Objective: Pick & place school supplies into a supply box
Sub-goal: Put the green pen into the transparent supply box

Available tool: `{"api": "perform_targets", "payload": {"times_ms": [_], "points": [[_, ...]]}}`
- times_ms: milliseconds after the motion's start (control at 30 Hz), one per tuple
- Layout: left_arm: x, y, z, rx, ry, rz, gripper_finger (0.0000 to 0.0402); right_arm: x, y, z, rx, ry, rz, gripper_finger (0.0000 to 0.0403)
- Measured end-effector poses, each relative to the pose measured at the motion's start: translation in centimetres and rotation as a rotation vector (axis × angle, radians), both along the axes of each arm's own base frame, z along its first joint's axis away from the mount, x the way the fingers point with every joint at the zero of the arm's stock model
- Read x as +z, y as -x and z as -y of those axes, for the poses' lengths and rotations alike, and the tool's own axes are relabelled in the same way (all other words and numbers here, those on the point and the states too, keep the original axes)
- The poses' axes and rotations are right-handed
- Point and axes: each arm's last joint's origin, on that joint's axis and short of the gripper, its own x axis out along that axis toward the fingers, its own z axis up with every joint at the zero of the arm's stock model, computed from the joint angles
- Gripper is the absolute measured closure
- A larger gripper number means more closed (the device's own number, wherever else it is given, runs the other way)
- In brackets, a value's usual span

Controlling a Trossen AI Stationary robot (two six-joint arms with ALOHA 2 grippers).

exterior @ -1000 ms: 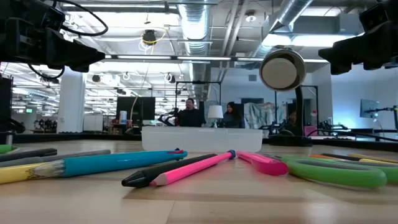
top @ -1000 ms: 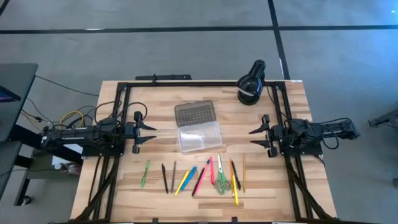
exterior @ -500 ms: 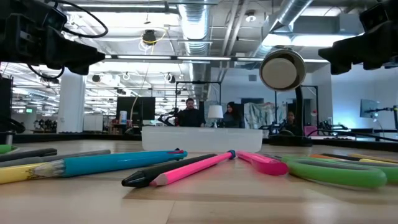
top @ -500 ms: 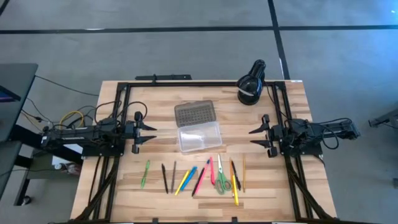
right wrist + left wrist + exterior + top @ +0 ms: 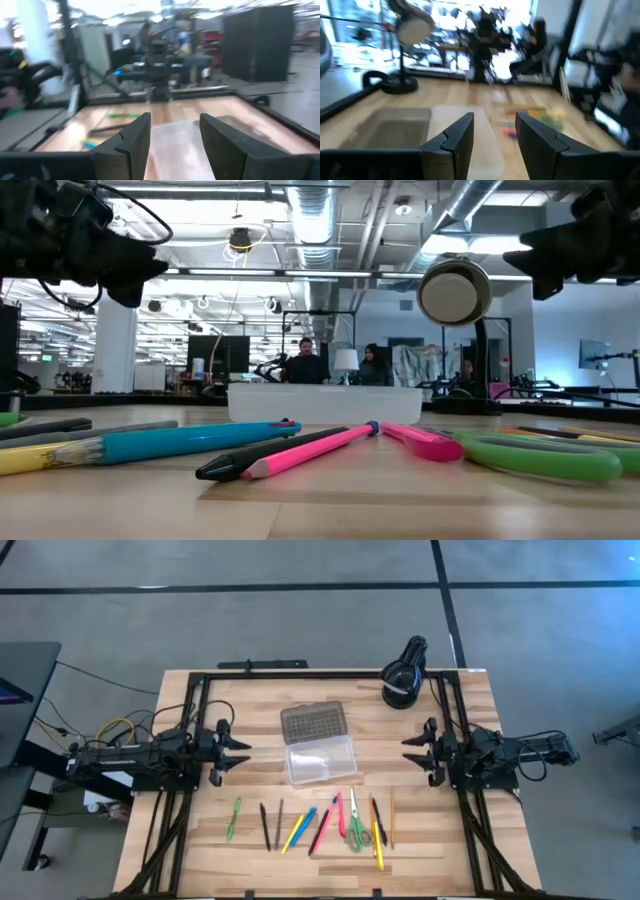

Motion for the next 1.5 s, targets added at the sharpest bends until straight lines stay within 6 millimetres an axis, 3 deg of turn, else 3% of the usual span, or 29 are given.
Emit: {"api": "perform_targets", "payload": {"times_ms": [233, 533, 767, 967, 1100, 1300, 1500], "points": [[3.4, 0.5, 0.5, -0.105, -0.046, 0.229, 0.0262, 2.2, 0.4, 0.3, -0.015, 0.067, 0.217, 0.0236], [8.7, 0.5, 0.7, -0.032, -0.235, 0.316, 0.0262, 4.9, 1.3, 0.5, -0.034, 0.11, 0.242, 0.0236], [11.4, -2.4, 0.7, -0.034, -0.321, 0.225, 0.0262, 6.5, 1.5, 0.5, -0.047, 0.177, 0.229, 0.0236], [13.6, -5.5, 0.9, -0.114, -0.337, 0.15, 0.0262, 8.0, 0.8, 0.3, -0.033, 0.267, 0.342, 0.0236], [14.1, -7.6, 1.3, -0.12, -0.32, -0.007, 0.0262, 8.8, -0.2, 0.2, 0.007, 0.268, 0.298, 0.0236], [13.3, -10.2, 2.5, -0.027, -0.288, -0.297, 0.0262, 8.6, -2.9, 0.1, 0.035, 0.25, 0.128, 0.0237], [12.7, -11.7, 4.8, -0.013, -0.253, -0.433, 0.0262, 8.4, -5.8, -0.4, 0.071, 0.254, 0.002, 0.0237]]}}
